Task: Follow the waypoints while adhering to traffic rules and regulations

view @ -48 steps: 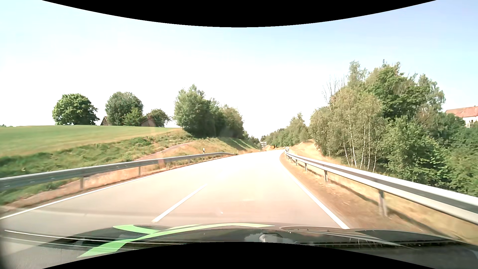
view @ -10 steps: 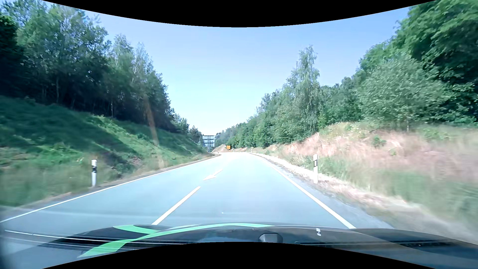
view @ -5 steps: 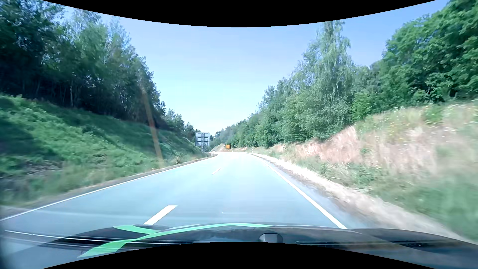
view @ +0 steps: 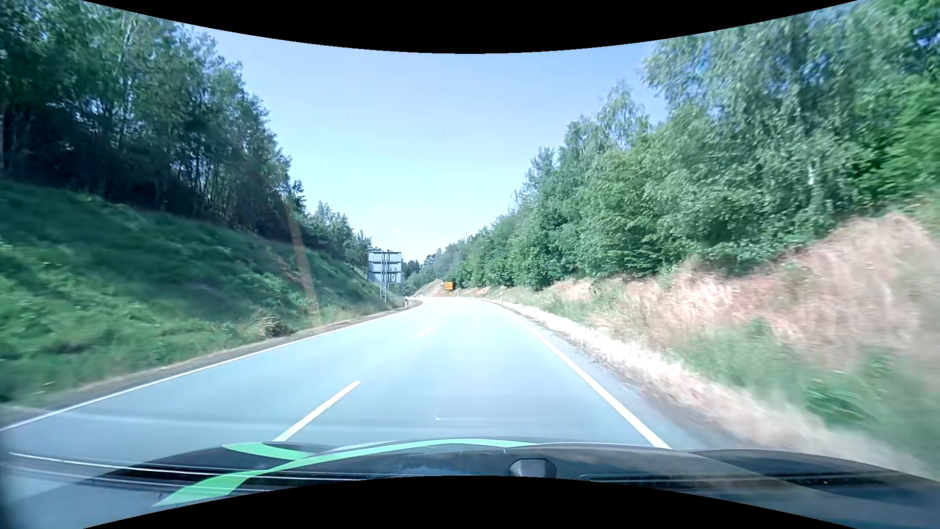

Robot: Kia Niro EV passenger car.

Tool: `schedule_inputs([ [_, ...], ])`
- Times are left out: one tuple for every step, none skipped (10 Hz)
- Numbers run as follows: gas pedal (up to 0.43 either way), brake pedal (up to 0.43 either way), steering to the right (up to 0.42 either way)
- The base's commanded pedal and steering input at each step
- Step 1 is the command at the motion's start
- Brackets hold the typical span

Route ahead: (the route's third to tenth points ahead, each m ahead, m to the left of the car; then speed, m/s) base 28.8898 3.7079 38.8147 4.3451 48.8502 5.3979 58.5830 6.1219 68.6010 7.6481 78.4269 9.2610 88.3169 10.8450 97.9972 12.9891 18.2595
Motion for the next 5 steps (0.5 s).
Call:
schedule_inputs([
  [0.118, 0.0, -0.007],
  [0.118, 0.0, -0.008],
  [0.118, 0.0, -0.01],
  [0.118, 0.0, -0.011],
  [0.087, 0.0, -0.012],
])
